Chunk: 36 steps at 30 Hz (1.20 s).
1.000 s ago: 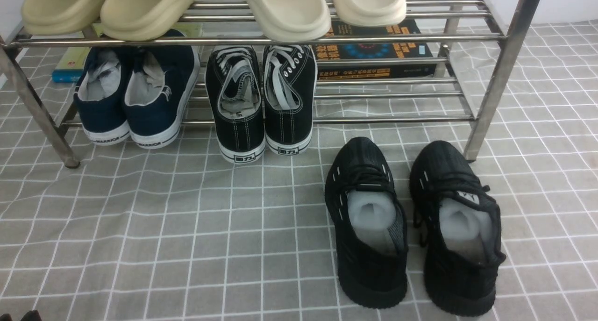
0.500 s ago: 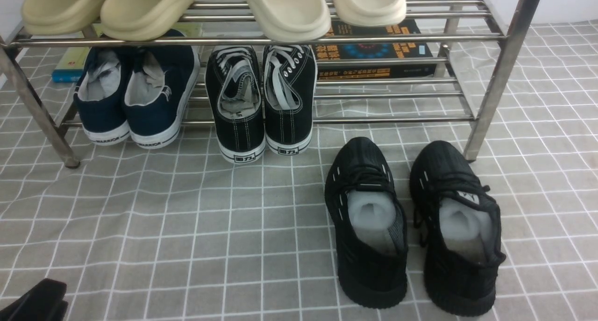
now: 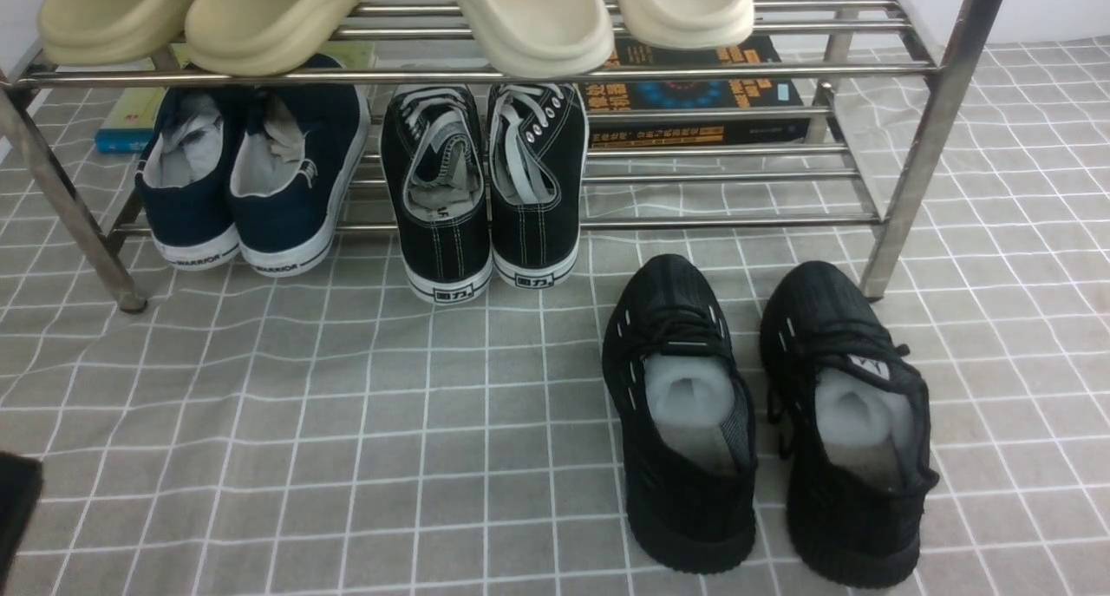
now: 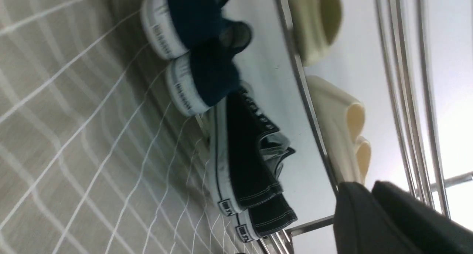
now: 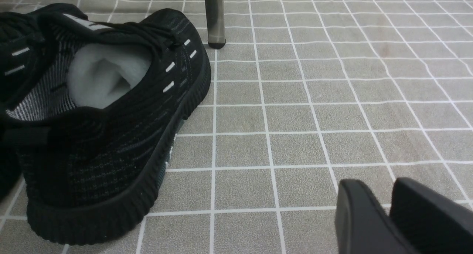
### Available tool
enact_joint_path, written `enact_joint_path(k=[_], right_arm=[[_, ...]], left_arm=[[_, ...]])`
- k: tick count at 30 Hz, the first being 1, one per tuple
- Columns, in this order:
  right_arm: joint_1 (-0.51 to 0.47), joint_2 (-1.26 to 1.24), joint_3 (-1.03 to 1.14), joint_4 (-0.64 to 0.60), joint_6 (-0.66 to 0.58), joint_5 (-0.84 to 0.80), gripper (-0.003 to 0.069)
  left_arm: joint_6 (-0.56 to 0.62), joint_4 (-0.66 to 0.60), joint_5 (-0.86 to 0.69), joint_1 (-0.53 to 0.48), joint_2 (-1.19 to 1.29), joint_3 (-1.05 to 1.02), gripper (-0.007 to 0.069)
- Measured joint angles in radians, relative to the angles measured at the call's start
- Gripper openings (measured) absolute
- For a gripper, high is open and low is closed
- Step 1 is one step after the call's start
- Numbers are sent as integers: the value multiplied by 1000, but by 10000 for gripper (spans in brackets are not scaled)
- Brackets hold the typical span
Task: Take the shoes off the shelf with your hand from the grey coffee tablecloth.
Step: 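Grasp the leftmost shoe on the bottom shelf of the shoe rack with the left gripper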
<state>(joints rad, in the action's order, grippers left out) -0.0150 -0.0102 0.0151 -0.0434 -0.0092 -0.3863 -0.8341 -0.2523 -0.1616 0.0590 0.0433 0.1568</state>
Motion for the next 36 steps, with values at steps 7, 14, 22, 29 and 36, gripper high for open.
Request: enact_joint_path(k=[7,14,22,29,36], right_arm=[[-1,0,0,0,0,0,172],[-1,0,0,0,0,0,182],[-1,0,0,0,0,0,196],[-1,0,0,0,0,0,206],[-1,0,0,0,0,0,216]], left_arm=[[77,145,-310,0,454,310,3],[-28,332,-323,0,864,500,127],[-456,600,-270,0,1196,737,453],[-703,772,-269,0,1399,901,525],[-771,825,-291,0,1558,1038,525]])
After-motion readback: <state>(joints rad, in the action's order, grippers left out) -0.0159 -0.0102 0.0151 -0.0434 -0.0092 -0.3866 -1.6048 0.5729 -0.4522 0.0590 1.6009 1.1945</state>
